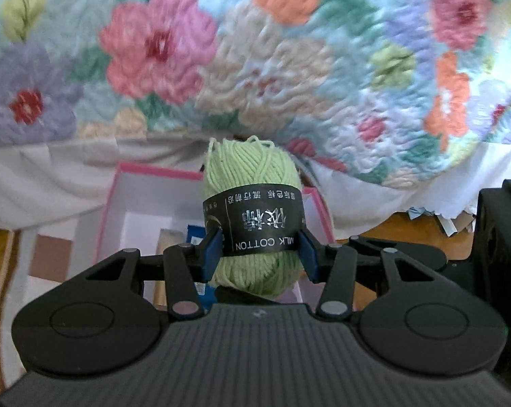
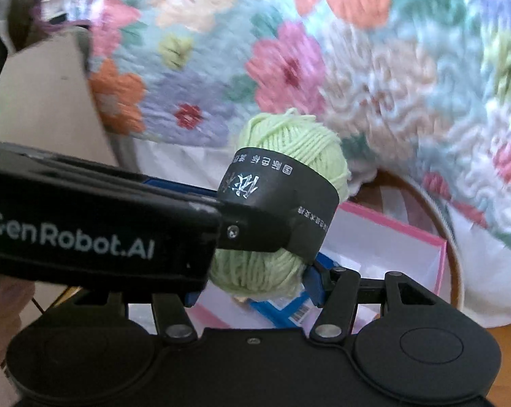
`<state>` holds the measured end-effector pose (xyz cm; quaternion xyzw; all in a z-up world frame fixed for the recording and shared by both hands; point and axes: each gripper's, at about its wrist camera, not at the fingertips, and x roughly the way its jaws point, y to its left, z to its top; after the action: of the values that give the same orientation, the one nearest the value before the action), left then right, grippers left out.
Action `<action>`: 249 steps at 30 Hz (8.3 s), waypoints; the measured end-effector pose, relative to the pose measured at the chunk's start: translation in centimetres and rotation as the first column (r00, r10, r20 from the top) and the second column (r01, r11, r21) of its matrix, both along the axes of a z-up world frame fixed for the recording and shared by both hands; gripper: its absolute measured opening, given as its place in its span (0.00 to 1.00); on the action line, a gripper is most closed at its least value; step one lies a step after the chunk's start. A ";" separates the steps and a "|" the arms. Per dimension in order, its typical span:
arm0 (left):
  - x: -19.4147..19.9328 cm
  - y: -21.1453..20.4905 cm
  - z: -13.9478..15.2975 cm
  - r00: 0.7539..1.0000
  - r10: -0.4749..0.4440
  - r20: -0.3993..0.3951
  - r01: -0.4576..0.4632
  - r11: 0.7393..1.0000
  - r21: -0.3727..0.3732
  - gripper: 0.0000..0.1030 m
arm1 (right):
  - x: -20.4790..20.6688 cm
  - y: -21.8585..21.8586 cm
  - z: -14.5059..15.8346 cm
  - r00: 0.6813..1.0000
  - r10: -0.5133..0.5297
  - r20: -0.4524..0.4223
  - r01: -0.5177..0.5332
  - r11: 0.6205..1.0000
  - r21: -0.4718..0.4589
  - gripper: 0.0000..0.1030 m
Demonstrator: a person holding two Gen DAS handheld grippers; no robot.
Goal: Organize objects
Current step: 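Lower the yarn ball into the pink box and open the left tool, then lift the left tool out of the pink box and back, then lower the left tool onto the white blue-printed packet and grasp it, then lift the white packet and carry it over the pink box, then lower the packet into the pink box and open the left tool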
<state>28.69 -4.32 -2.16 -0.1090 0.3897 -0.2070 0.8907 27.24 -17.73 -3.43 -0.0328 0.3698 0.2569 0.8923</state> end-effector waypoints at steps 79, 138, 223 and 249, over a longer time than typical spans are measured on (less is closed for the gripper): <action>-18.4 6.8 5.3 0.993 0.019 -0.118 0.008 0.975 0.224 1.00 | -16.9 -3.4 7.9 0.986 0.071 -0.151 -0.068 0.997 0.025 0.90; -7.2 1.5 -17.0 0.961 -0.087 -0.264 0.097 0.995 0.026 0.35 | -9.4 -0.6 -14.6 0.995 -0.006 -0.101 -0.009 0.990 -0.144 0.55; 10.0 -6.3 -6.9 0.970 -0.050 -0.238 0.045 0.999 -0.027 0.36 | 6.7 -5.1 -3.9 0.998 -0.035 -0.054 0.023 0.977 -0.213 0.63; 8.1 -8.4 -7.8 0.960 0.037 -0.276 0.008 0.987 0.158 0.70 | 4.6 -6.1 -6.0 0.992 -0.127 -0.026 0.118 0.965 -0.236 0.63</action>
<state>36.76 -12.72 -9.94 -0.0692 0.5254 -0.1517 0.8344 31.87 -23.86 -9.40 -0.1094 0.4168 0.1565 0.8887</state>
